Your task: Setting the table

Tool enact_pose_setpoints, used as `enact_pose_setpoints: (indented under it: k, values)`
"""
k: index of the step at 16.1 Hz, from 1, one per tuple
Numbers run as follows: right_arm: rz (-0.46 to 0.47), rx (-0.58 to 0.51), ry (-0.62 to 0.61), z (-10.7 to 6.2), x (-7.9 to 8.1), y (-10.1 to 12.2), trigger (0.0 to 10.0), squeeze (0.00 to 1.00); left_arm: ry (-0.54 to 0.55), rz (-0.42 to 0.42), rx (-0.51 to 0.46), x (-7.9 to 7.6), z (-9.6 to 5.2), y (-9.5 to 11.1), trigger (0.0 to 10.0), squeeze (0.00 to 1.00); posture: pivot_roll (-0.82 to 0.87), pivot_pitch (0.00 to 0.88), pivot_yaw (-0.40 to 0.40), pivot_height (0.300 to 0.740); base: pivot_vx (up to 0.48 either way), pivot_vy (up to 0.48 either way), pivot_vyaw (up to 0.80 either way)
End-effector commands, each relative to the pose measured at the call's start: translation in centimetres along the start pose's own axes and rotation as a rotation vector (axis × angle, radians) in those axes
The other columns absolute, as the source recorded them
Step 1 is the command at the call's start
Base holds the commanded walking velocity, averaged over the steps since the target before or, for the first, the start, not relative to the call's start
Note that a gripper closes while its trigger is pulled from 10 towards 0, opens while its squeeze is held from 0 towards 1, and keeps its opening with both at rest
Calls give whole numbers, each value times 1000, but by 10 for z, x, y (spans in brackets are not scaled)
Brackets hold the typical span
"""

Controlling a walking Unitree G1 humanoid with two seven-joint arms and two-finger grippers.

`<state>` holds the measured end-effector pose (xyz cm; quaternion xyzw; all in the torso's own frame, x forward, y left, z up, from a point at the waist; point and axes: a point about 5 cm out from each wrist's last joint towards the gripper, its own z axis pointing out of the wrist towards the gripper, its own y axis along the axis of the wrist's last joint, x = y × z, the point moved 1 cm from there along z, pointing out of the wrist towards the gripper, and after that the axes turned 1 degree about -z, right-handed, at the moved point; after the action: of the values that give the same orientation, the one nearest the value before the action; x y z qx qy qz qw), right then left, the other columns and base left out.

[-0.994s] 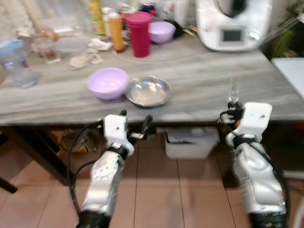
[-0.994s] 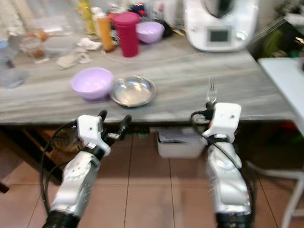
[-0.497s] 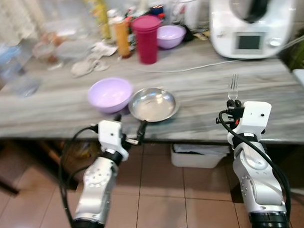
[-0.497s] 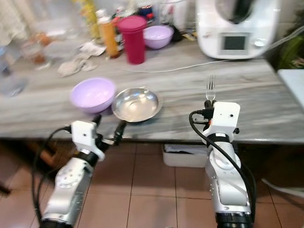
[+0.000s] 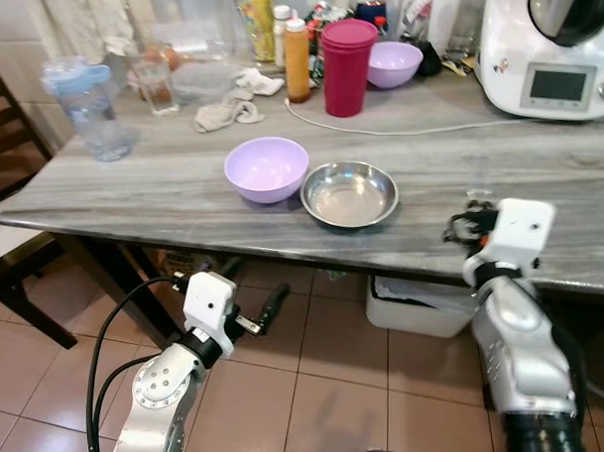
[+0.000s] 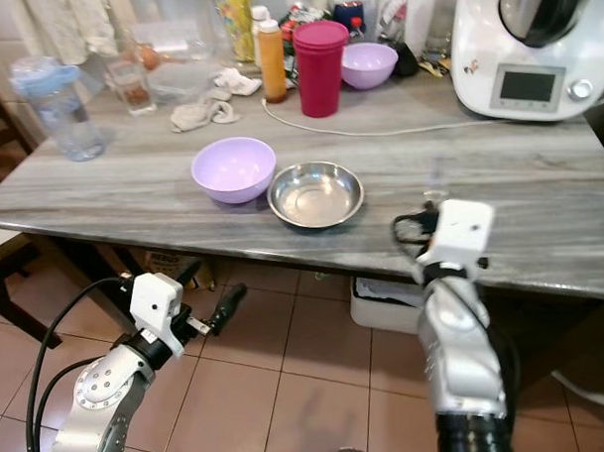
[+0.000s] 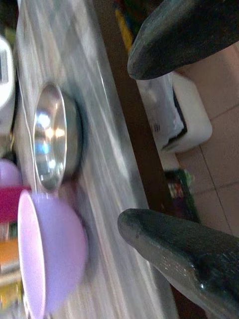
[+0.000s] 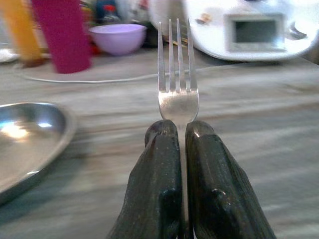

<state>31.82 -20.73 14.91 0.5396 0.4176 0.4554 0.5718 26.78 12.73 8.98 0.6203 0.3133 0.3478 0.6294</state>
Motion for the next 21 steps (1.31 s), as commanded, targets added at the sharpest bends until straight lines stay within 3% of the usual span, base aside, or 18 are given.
enact_pose_setpoints:
  k: [1,3,7,13,17,21]
  values:
    - [21,24,-16,8,-4,2,10000,0,-44,-1,3,-4,-2,2,10000,0,-253,168,49,740,0,0,0]
    - [36,56,-34,15,-6,0,10000,0,-80,0,6,-8,-2,3,10000,0,-253,180,52,740,0,0,0]
    - [60,79,18,38,4,5,10000,0,-174,4,-15,-16,-1,9,10000,0,-253,197,60,740,0,0,0]
    - [99,123,98,55,24,5,10000,0,-175,-1,-46,-16,7,17,10000,0,-244,173,55,740,0,0,0]
    - [115,149,149,60,34,-1,10000,0,-176,-2,-60,-19,11,22,10000,0,-242,164,51,740,0,0,0]
    - [205,187,176,63,43,-7,10000,0,-178,-1,-71,-20,14,26,10000,0,-239,159,56,740,0,0,0]
